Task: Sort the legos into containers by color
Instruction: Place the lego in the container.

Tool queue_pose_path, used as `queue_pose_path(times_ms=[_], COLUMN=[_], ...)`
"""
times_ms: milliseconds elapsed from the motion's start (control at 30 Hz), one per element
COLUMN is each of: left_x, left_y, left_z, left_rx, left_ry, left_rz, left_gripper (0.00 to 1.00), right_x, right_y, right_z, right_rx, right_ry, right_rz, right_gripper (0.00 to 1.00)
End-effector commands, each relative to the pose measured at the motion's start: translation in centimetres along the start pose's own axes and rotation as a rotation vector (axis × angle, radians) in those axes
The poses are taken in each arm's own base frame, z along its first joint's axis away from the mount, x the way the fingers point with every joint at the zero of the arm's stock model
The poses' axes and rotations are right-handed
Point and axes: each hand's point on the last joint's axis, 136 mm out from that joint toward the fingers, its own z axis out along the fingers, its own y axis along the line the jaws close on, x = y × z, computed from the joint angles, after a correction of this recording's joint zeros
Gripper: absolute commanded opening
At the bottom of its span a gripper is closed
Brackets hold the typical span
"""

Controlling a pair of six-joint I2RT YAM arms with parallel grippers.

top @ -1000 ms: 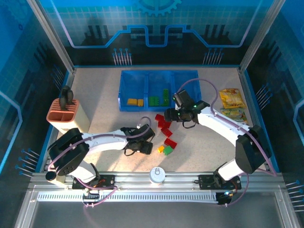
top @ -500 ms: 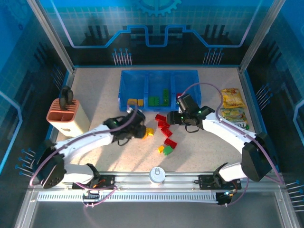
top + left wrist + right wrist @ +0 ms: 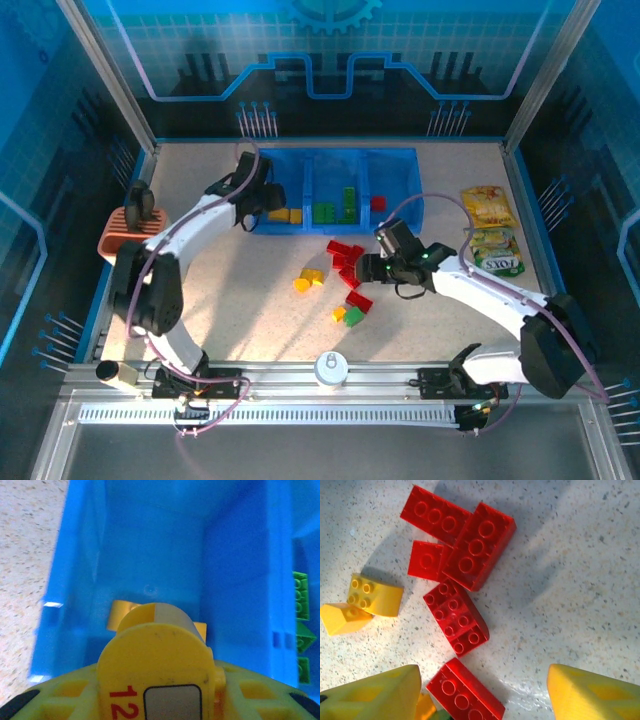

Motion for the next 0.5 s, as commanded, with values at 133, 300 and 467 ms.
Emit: queue_pose_path(times_ms=[133, 300, 467], left_x=[-2.0, -2.7, -3.2], left_y=[-1.0, -3.1, -4.6], left_z=[1.5, -2.1, -8.7], left_rx=[0.01, 0.107, 0.196], left_ry=[0.021, -0.025, -0.139], left_rz=[0.04, 0.047, 0.07], left_gripper=[0.51, 0.79, 0.81], right_x=[1.8, 2.7, 3.6], right_y=[-0.7, -0.6, 0.2], right_z=[-0.5, 0.2, 1.1], right_rx=[0.024, 0.038, 0.067], right_ry=[0.023, 0.052, 0.095], right_rz=[-0.02, -0.046, -0.126], right_gripper=[0.71, 0.72, 0.72])
